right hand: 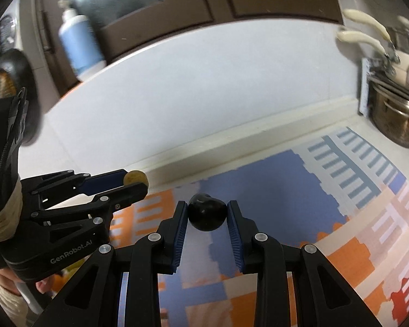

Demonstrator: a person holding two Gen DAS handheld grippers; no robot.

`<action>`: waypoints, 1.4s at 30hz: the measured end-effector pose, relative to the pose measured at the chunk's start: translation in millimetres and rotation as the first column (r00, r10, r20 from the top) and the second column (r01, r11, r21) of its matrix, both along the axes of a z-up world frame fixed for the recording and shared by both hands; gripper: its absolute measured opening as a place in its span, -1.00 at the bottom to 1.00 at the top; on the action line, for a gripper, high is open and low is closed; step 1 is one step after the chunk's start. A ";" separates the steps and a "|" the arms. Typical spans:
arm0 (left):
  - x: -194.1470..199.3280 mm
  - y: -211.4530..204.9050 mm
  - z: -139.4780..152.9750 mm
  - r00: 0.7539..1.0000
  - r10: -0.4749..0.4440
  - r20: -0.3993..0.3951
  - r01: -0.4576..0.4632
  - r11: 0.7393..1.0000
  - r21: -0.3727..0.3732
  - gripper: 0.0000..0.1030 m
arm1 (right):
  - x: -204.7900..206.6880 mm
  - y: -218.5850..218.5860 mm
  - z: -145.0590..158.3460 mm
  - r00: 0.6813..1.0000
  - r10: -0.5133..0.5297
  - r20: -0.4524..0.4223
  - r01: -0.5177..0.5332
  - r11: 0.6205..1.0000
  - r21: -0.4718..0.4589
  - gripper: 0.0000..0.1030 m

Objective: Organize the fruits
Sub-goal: 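Carry both held fruits over the plate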

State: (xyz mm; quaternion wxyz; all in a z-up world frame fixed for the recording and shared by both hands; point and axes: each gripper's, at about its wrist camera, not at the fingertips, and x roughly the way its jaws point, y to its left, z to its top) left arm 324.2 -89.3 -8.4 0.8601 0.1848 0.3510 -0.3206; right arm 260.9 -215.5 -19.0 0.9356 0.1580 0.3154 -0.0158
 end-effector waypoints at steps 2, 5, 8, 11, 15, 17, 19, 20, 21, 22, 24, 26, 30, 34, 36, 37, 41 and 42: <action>-8.5 10.3 6.1 1.000 0.028 0.000 -0.028 0.999 -0.020 -0.44 | -4.0 5.9 5.8 1.000 0.027 0.014 -0.027 1.000 -0.004 -0.40; -20.9 26.0 15.2 0.997 0.075 0.010 -0.074 0.996 -0.047 -0.44 | -8.9 14.2 13.0 0.997 0.070 0.032 -0.070 0.997 -0.009 -0.40; -31.5 39.6 21.5 0.993 0.113 0.011 -0.113 0.992 -0.058 -0.44 | -12.6 24.7 20.3 0.992 0.117 0.048 -0.117 0.993 -0.014 -0.40; -40.9 53.2 27.0 0.988 0.155 0.019 -0.153 0.986 -0.060 -0.44 | -16.0 35.4 27.7 0.986 0.157 0.062 -0.157 0.988 -0.017 -0.40; -49.6 74.6 33.6 0.977 0.209 0.025 -0.207 0.975 -0.075 -0.44 | -18.6 48.8 34.7 0.975 0.209 0.074 -0.208 0.978 -0.022 -0.40; -54.0 87.0 36.6 0.971 0.238 0.030 -0.235 0.969 -0.079 -0.44 | -19.2 56.7 36.7 0.968 0.239 0.077 -0.238 0.971 -0.025 -0.40; -57.2 99.7 38.8 0.963 0.268 0.037 -0.265 0.961 -0.076 -0.44 | -17.9 66.3 38.5 0.960 0.271 0.076 -0.270 0.962 -0.027 -0.40; -58.6 105.4 39.3 0.959 0.280 0.038 -0.277 0.958 -0.076 -0.44 | -16.9 71.5 39.3 0.954 0.290 0.075 -0.288 0.957 -0.025 -0.40; -60.3 112.9 40.1 0.954 0.297 0.040 -0.294 0.953 -0.075 -0.44 | -16.2 76.8 40.0 0.950 0.304 0.076 -0.303 0.953 -0.025 -0.40; -61.4 117.9 40.3 0.950 0.309 0.042 -0.306 0.949 -0.073 -0.44 | -15.4 82.0 40.6 0.944 0.320 0.076 -0.319 0.947 -0.027 -0.40; -64.8 133.0 40.6 0.940 0.338 0.045 -0.334 0.940 -0.067 -0.44 | -13.1 93.5 41.7 0.933 0.352 0.074 -0.351 0.936 -0.036 -0.40; -67.9 147.2 39.4 0.929 0.368 0.043 -0.365 0.929 -0.063 -0.44 | -10.7 105.9 41.9 0.919 0.388 0.068 -0.386 0.921 -0.046 -0.40; -71.2 173.6 36.3 0.910 0.414 0.033 -0.412 0.910 -0.054 -0.44 | -5.4 128.9 41.4 0.889 0.455 0.054 -0.451 0.890 -0.071 -0.40; -69.5 192.4 29.8 0.895 0.446 0.012 -0.445 0.895 -0.044 -0.44 | 4.8 151.9 37.6 0.857 0.515 0.019 -0.512 0.854 -0.090 -0.40; -66.5 199.2 24.2 0.891 0.453 -0.005 -0.453 0.891 -0.033 -0.44 | 11.5 162.9 34.9 0.838 0.545 -0.005 -0.543 0.834 -0.093 -0.40; -64.4 202.9 21.0 0.888 0.459 -0.018 -0.459 0.888 -0.031 -0.44 | 15.2 167.3 33.9 0.834 0.552 -0.015 -0.551 0.829 -0.094 -0.40; -51.0 214.2 5.9 0.879 0.471 -0.075 -0.473 0.881 -0.019 -0.44 | 32.5 185.7 24.7 0.804 0.590 -0.072 -0.595 0.800 -0.079 -0.40; -48.0 216.1 2.3 0.877 0.471 -0.091 -0.474 0.880 -0.018 -0.44 | 37.5 191.1 22.4 0.791 0.606 -0.088 -0.611 0.788 -0.076 -0.40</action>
